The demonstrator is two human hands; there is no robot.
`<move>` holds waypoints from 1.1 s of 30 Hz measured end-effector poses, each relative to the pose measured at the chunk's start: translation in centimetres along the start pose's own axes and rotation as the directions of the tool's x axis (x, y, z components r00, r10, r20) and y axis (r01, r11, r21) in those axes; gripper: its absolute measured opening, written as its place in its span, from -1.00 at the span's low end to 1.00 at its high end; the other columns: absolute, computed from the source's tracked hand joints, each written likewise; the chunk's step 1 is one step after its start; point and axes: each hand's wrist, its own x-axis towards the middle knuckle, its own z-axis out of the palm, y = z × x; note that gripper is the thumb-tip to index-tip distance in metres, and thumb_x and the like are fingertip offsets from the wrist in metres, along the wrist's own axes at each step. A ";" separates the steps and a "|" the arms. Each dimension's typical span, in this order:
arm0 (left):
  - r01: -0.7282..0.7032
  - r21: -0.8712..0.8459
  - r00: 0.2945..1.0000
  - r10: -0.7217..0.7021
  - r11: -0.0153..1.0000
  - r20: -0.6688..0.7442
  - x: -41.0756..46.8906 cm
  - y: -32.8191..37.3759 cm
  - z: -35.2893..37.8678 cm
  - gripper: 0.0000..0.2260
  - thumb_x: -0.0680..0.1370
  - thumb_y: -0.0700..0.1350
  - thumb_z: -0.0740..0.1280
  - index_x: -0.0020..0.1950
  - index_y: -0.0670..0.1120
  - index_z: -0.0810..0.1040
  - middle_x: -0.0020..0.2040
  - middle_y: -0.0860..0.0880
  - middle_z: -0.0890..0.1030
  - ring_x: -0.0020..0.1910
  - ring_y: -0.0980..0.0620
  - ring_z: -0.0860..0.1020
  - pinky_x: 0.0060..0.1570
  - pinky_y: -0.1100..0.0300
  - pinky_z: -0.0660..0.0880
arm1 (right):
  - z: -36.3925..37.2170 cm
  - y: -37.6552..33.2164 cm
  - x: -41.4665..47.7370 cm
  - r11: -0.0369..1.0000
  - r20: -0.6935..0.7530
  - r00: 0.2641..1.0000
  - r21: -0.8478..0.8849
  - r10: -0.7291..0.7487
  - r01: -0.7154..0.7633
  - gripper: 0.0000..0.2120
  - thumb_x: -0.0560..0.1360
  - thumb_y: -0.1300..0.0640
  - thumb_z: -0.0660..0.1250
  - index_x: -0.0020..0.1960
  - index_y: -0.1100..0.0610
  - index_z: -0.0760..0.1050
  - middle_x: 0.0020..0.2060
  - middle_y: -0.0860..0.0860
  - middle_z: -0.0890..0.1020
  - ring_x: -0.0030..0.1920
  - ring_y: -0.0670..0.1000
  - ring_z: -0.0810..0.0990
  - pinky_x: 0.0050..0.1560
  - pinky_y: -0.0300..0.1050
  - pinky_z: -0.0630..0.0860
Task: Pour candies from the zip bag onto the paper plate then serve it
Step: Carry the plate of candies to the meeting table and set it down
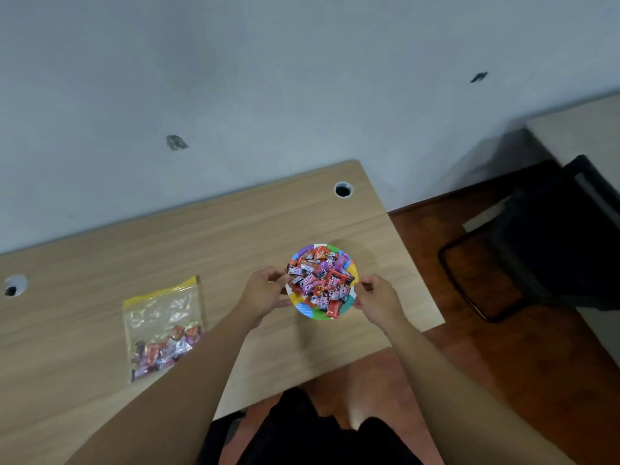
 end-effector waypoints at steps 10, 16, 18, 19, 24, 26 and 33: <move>-0.028 0.115 0.987 0.010 0.993 0.159 -3.2 0.8 13.2 -0.83 0.70 -0.21 0.36 0.20 -0.27 0.66 0.03 -0.19 0.67 -0.23 -0.02 0.73 -0.26 0.13 0.72 | -12.0 7.2 -2.8 0.999 -0.171 0.985 0.029 0.039 -0.034 -0.90 0.58 0.08 0.38 -0.12 -0.01 0.59 -0.12 0.05 0.77 -0.17 0.07 0.82 0.00 0.14 0.78; -0.070 0.174 0.974 0.030 0.982 0.223 -6.2 -0.7 22.2 -0.80 0.70 -0.18 0.37 0.25 -0.26 0.66 0.06 -0.17 0.69 -0.29 0.03 0.74 -0.19 0.07 0.76 | -19.1 13.2 -5.9 0.999 -0.256 0.965 0.027 0.050 -0.044 -0.94 0.61 0.04 0.39 0.02 -0.01 0.63 -0.03 -0.02 0.77 -0.01 0.05 0.79 0.13 0.13 0.74; -0.085 0.187 0.969 0.037 0.979 0.244 -7.4 -1.3 25.2 -0.78 0.70 -0.18 0.37 0.26 -0.29 0.65 0.06 -0.18 0.70 -0.30 0.05 0.75 -0.20 0.09 0.76 | -21.3 15.6 -6.8 0.997 -0.276 0.959 0.046 0.065 -0.054 -0.94 0.61 0.00 0.38 0.01 -0.04 0.62 -0.05 -0.07 0.76 -0.01 0.02 0.78 0.13 0.16 0.75; -0.090 0.191 0.966 0.039 0.977 0.256 -8.0 -1.7 26.7 -0.78 0.70 -0.18 0.37 0.26 -0.29 0.65 0.07 -0.18 0.71 -0.31 0.06 0.76 -0.20 0.10 0.76 | -22.5 16.9 -7.2 0.997 -0.287 0.955 0.055 0.070 -0.057 -0.94 0.61 -0.01 0.37 0.01 -0.05 0.61 -0.05 -0.07 0.75 -0.01 0.02 0.78 0.12 0.17 0.75; -0.086 0.210 0.951 0.018 0.974 0.308 -11.0 -3.6 33.9 -0.77 0.70 -0.17 0.38 0.28 -0.28 0.63 0.18 -0.20 0.72 -0.21 0.01 0.78 -0.19 0.12 0.76 | -28.0 22.6 -10.0 0.993 -0.348 0.932 0.079 0.105 -0.082 -0.92 0.59 -0.08 0.37 0.02 -0.11 0.59 -0.06 -0.10 0.76 -0.02 -0.04 0.77 0.10 0.14 0.76; -0.088 0.204 0.942 0.015 0.975 0.337 -12.6 -4.1 36.9 -0.86 0.69 -0.18 0.39 0.19 -0.22 0.66 0.12 -0.15 0.72 -0.13 0.01 0.76 -0.16 0.09 0.77 | -30.1 24.6 -11.2 0.989 -0.382 0.914 0.105 0.137 -0.104 -0.90 0.61 -0.10 0.36 0.04 -0.11 0.59 -0.07 -0.12 0.75 -0.04 -0.07 0.77 0.05 0.10 0.79; -0.139 0.309 0.892 -0.016 0.941 0.451 -16.6 -4.6 46.2 -0.80 0.70 -0.15 0.38 0.28 -0.21 0.64 0.16 -0.21 0.77 0.09 -0.13 0.78 -0.11 0.05 0.77 | -36.7 30.3 -16.2 0.961 -0.476 0.846 0.235 0.242 -0.142 -0.84 0.65 -0.07 0.36 0.09 -0.01 0.62 -0.06 -0.08 0.75 -0.10 -0.05 0.77 -0.05 0.08 0.80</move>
